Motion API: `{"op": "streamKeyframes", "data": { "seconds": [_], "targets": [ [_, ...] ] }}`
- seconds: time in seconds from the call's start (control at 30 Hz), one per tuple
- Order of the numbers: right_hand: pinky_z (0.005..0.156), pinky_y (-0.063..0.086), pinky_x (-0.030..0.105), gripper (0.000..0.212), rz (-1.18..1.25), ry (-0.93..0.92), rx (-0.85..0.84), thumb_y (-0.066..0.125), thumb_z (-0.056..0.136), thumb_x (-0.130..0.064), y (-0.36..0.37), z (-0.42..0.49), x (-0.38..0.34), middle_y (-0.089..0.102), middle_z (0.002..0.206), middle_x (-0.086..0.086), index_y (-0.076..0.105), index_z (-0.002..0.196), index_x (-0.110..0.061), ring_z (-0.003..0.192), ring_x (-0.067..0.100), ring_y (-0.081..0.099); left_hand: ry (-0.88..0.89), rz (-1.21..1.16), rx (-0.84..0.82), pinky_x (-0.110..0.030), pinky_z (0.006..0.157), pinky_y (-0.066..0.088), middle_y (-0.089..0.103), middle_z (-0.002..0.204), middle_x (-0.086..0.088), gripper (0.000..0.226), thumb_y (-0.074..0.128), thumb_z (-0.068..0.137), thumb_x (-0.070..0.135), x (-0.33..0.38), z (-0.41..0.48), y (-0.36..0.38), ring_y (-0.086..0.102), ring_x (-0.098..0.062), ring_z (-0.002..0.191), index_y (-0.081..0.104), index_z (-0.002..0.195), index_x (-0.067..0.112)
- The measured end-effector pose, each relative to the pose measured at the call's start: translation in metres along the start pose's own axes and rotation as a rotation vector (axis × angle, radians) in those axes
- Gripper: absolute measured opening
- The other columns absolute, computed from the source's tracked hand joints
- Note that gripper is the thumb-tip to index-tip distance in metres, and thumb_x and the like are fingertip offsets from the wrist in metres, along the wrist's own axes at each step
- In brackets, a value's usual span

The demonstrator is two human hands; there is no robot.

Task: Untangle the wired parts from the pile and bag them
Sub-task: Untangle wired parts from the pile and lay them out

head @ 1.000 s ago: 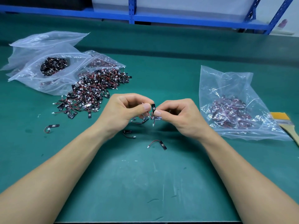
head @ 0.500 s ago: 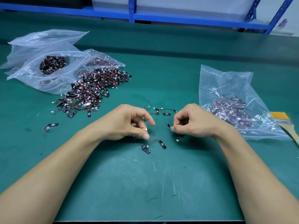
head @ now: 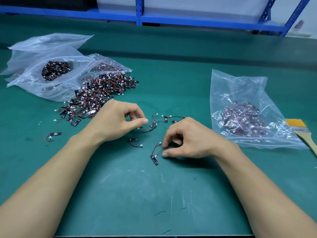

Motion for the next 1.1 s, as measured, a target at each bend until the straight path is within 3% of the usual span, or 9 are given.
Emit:
{"op": "streamKeyframes", "data": {
  "seconds": [0.1, 0.23, 0.37, 0.47, 0.6, 0.77, 1.0, 1.1],
  "targets": [
    [0.059, 0.047, 0.038, 0.009, 0.0, -0.01, -0.016, 0.078, 0.08, -0.036, 0.002, 0.0, 0.0, 0.051, 0.059, 0.006, 0.074, 0.079, -0.028, 0.057, 0.018, 0.044, -0.04, 0.037, 0.015, -0.03, 0.057, 0.041, 0.062, 0.058, 0.012, 0.018, 0.071, 0.078, 0.046, -0.004, 0.001, -0.003, 0.048, -0.009, 0.052, 0.074, 0.078, 0.029],
    [0.053, 0.034, 0.032, 0.007, 0.076, -0.028, -0.013, 0.078, 0.078, -0.03, -0.005, -0.003, -0.002, 0.043, 0.056, 0.013, 0.074, 0.073, -0.027, 0.054, 0.024, 0.037, -0.044, 0.086, -0.052, -0.038, 0.071, 0.05, 0.059, 0.056, 0.014, 0.013, 0.075, 0.079, 0.044, -0.002, 0.001, 0.003, 0.06, -0.012, 0.064, 0.074, 0.079, 0.031],
    [0.05, 0.027, 0.019, 0.012, 0.188, 0.026, 0.027, 0.079, 0.078, -0.023, -0.019, -0.009, 0.01, 0.033, 0.052, 0.001, 0.072, 0.068, -0.024, 0.05, 0.012, 0.029, -0.039, 0.123, -0.088, -0.04, 0.078, 0.05, 0.06, 0.056, 0.014, 0.007, 0.08, 0.08, 0.03, -0.002, 0.001, 0.008, 0.059, -0.011, 0.073, 0.075, 0.085, 0.031],
    [0.049, 0.027, 0.017, 0.016, 0.161, 0.087, 0.042, 0.08, 0.079, -0.019, -0.022, -0.009, 0.02, 0.032, 0.05, -0.006, 0.07, 0.066, -0.02, 0.049, 0.011, 0.028, -0.057, 0.155, -0.055, -0.042, 0.082, 0.049, 0.056, 0.056, 0.012, 0.01, 0.076, 0.084, 0.025, -0.005, 0.002, 0.006, 0.056, -0.013, 0.076, 0.074, 0.092, 0.031],
    [0.049, 0.027, 0.02, 0.025, 0.127, 0.139, 0.06, 0.081, 0.08, -0.028, -0.02, -0.009, 0.027, 0.034, 0.048, -0.008, 0.067, 0.063, -0.016, 0.049, 0.009, 0.028, -0.086, 0.139, 0.016, -0.042, 0.082, 0.048, 0.056, 0.061, 0.011, 0.016, 0.078, 0.083, 0.03, -0.011, 0.002, 0.004, 0.053, -0.013, 0.077, 0.068, 0.095, 0.032],
    [0.05, 0.028, 0.02, 0.031, 0.119, 0.185, 0.142, 0.079, 0.082, -0.035, -0.027, -0.009, 0.035, 0.035, 0.047, -0.009, 0.066, 0.06, -0.016, 0.05, 0.009, 0.029, -0.144, 0.16, -0.033, -0.038, 0.079, 0.046, 0.061, 0.071, 0.013, 0.012, 0.08, 0.08, 0.037, -0.021, 0.002, 0.009, 0.052, -0.013, 0.082, 0.072, 0.088, 0.034],
    [0.049, 0.026, 0.022, 0.024, 0.089, 0.142, 0.099, 0.086, 0.073, -0.039, -0.018, -0.005, 0.03, 0.035, 0.048, -0.01, 0.07, 0.066, -0.022, 0.049, 0.008, 0.031, -0.171, 0.165, -0.07, -0.037, 0.082, 0.046, 0.065, 0.07, 0.018, 0.009, 0.077, 0.082, 0.026, -0.027, 0.002, 0.004, 0.053, -0.011, 0.084, 0.074, 0.083, 0.035],
    [0.049, 0.028, 0.021, 0.021, 0.081, 0.129, 0.154, 0.083, 0.075, -0.037, -0.021, -0.004, 0.032, 0.037, 0.049, -0.009, 0.07, 0.067, -0.023, 0.049, 0.008, 0.032, -0.131, 0.164, -0.027, -0.037, 0.086, 0.044, 0.063, 0.081, 0.018, 0.017, 0.074, 0.083, 0.02, -0.022, 0.004, 0.002, 0.048, -0.013, 0.087, 0.072, 0.093, 0.034]
  ]
}}
Point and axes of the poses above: each hand's wrist, its own z-axis towards the middle knuckle, its own y-axis out of the palm, x = y × z, the point moved 7 cm from there along z, towards the middle knuckle
